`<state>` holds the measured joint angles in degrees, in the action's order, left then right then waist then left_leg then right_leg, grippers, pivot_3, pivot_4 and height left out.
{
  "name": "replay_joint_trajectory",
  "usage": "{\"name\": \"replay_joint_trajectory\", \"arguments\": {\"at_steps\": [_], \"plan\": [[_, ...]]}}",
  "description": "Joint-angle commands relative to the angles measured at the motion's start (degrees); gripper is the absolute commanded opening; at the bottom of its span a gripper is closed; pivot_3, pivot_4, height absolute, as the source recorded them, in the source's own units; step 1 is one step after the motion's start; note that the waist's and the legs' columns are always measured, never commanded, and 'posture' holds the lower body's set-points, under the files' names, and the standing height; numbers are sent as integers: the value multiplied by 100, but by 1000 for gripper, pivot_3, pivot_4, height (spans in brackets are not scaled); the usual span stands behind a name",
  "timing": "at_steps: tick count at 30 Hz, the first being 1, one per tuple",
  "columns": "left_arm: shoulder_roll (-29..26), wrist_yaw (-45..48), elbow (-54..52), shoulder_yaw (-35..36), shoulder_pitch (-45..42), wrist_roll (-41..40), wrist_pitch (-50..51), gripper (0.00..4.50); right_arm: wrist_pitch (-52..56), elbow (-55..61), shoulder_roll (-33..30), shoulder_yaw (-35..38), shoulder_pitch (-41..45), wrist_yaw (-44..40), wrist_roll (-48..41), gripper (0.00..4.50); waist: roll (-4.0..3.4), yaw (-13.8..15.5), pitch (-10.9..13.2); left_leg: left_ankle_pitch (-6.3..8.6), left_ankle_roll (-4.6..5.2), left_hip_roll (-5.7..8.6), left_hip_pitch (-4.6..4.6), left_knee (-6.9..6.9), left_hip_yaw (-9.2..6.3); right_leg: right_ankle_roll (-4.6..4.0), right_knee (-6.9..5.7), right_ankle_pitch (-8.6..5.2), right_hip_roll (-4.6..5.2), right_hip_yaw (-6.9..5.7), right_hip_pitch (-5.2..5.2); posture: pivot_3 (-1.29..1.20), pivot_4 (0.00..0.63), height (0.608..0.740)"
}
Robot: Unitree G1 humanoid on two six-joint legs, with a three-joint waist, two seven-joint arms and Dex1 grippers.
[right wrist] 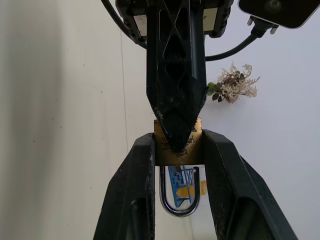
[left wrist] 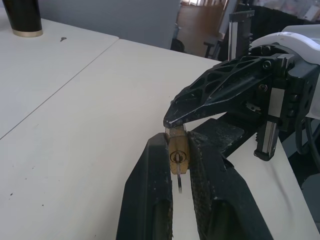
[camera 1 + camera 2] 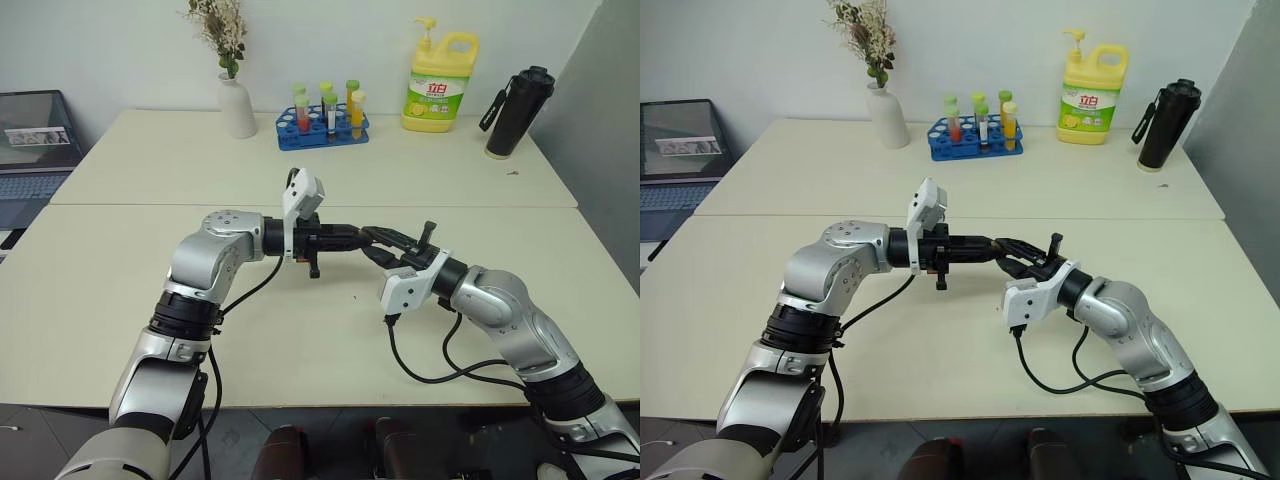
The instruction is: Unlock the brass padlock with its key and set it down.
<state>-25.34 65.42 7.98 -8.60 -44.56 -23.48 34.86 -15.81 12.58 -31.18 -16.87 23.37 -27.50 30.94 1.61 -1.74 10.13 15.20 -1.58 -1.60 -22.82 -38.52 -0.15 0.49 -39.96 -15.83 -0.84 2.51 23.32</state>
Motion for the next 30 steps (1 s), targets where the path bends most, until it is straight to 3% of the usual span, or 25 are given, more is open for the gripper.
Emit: {"name": "replay_joint_trajectory", "arguments": {"at_steps": [1, 9, 12, 13, 23, 26, 30], "plan": [[53, -58, 57, -101, -14, 131, -140, 164, -132, 191, 6, 118, 141, 76, -24, 936, 0, 1, 0, 0, 0, 0, 0, 0, 0, 0, 0, 0, 0, 0, 0, 0, 150, 740], [102, -85, 208, -11, -99, 128, -208, 164, 159, 313, -63, 233, 0, -200, -237, 936, 0, 1, 0, 0, 0, 0, -1, -1, 0, 0, 0, 0, 0, -1, 0, 0, 150, 740], [133, -142, 283, 45, -146, 127, -229, 164, 173, 316, -147, 322, -21, -163, -147, 1962, 0, 2, 0, 0, 0, 0, -1, -1, -1, 0, 0, 0, 0, -1, 0, 0, 150, 740], [141, -157, 301, 56, -158, 126, -234, 164, 185, 314, -168, 349, -30, -155, -124, 1974, 0, 2, 0, 0, 0, 0, 0, -1, 0, 0, 0, 0, 0, -1, 0, 0, 150, 740], [115, -132, 479, 119, -249, 129, -320, 164, 258, 447, -515, 772, -459, -354, -553, 1974, 1, 3, 0, 0, 0, 1, -2, -1, 1, 1, 1, 0, 0, -1, 0, 0, 150, 740], [38, 22, 506, 82, -268, 149, -401, 164, 567, 805, -509, 838, -772, -972, -1692, 1974, 2, 1, 1, 0, 0, 1, -2, -1, 1, 1, 1, 0, 0, -2, 0, 0, 150, 740], [-60, 308, 455, 47, -269, 123, -543, 164, 1041, 1148, -392, 878, -739, -1347, -2580, 1075, 2, -14, 1, 0, 0, -2, -1, 0, -1, 1, 1, 0, -4, -1, 0, 0, 150, 740]]}}
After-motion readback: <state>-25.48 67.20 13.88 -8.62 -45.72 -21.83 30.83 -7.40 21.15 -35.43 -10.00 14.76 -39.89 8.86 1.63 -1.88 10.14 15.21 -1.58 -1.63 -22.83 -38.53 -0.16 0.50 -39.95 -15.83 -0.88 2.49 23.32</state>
